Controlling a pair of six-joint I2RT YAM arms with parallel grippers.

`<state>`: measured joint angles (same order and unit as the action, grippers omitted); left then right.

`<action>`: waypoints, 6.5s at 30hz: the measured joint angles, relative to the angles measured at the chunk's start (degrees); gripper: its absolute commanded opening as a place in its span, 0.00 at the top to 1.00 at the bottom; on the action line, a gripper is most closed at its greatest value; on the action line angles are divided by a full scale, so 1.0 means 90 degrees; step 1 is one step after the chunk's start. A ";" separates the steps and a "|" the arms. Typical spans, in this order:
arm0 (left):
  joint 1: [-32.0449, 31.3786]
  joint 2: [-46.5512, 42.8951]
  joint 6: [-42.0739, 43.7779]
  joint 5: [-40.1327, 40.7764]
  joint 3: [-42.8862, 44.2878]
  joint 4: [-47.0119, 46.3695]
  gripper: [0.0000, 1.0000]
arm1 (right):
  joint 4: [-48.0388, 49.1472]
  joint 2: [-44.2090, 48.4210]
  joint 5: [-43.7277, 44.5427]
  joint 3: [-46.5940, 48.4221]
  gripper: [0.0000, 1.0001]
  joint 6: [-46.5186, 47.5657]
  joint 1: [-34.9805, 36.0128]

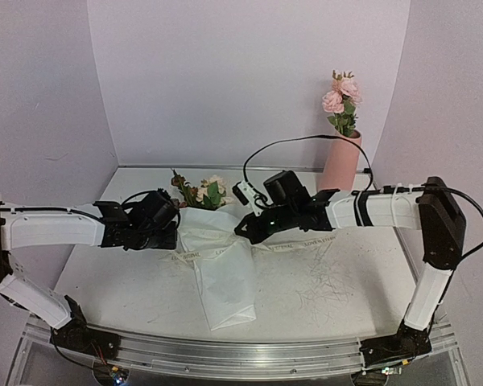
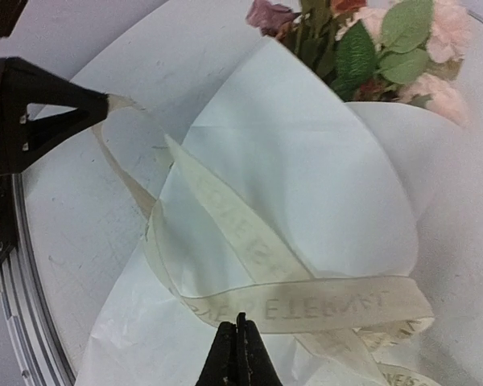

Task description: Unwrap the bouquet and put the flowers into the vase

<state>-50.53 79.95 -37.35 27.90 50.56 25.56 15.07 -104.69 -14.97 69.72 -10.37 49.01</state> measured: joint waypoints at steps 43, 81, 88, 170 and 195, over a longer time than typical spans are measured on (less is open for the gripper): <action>0.0057 0.0349 -0.0855 -0.0089 -0.0365 0.0157 1.00 | -0.1055 -0.1356 0.1131 0.1554 0.71 0.2311 0.1206; 0.1384 -0.0769 -0.1852 -0.0220 -0.1540 0.0158 0.31 | -0.0687 0.0444 0.3266 -0.1355 0.37 -0.1946 -0.1163; 0.1231 -0.0663 -0.0063 -0.1115 -0.0688 -0.0400 0.30 | -0.0351 0.0724 0.1688 -0.1292 0.42 -0.1264 -0.1163; 0.1166 -0.1342 0.0002 -0.0308 -0.0545 -0.1468 0.24 | -0.0698 -0.1424 -0.1480 0.3903 0.45 -0.1018 0.0542; 0.1153 -0.0936 0.0163 -0.0741 -0.0026 -0.0962 0.28 | -0.0946 0.0824 0.1124 -0.0190 0.15 -0.1192 -0.0124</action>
<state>-40.16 71.53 -35.89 21.23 50.32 16.90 6.56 -97.27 -4.86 68.01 -21.10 47.89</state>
